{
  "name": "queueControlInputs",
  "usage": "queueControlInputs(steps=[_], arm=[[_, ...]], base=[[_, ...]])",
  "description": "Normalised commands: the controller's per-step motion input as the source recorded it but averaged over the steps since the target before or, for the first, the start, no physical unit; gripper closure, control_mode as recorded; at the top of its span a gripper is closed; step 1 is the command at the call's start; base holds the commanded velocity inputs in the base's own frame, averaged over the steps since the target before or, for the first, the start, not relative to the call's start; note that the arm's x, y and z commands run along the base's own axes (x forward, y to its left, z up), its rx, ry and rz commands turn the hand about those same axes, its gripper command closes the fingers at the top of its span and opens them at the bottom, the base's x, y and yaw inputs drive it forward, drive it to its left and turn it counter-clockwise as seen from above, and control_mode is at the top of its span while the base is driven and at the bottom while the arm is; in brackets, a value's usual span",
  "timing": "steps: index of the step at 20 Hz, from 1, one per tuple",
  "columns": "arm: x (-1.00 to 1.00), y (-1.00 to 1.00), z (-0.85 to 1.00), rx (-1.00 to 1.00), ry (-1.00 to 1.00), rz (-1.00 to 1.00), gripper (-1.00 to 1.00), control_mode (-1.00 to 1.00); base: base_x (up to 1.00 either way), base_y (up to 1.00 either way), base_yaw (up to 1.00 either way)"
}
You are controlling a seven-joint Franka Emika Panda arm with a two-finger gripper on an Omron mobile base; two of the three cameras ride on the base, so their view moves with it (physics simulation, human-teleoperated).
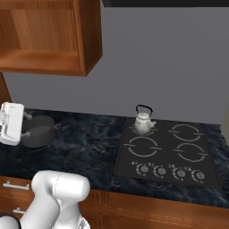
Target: Pick the kettle from the cabinet and place it on a stove burner. Then pick the pot from the counter and place it on another stove burner. Finally, turn both burners on.
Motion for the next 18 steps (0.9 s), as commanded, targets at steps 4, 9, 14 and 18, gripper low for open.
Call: queueControlInputs(steps=[4,9,14,18], arm=[[0.02,0.35,-0.23,0.08,0.0,0.0,-1.0,-1.0],[0.11,0.35,-0.24,0.09,0.02,0.0,-1.0,-1.0],[0.19,0.33,-0.23,0.09,0.02,0.0,-1.0,-1.0],[0.29,0.3,-0.22,0.07,0.02,0.0,-1.0,-1.0]], base=[[0.0,0.0,0.0],[0.0,0.0,0.0],[0.0,0.0,0.0],[0.0,0.0,0.0]])
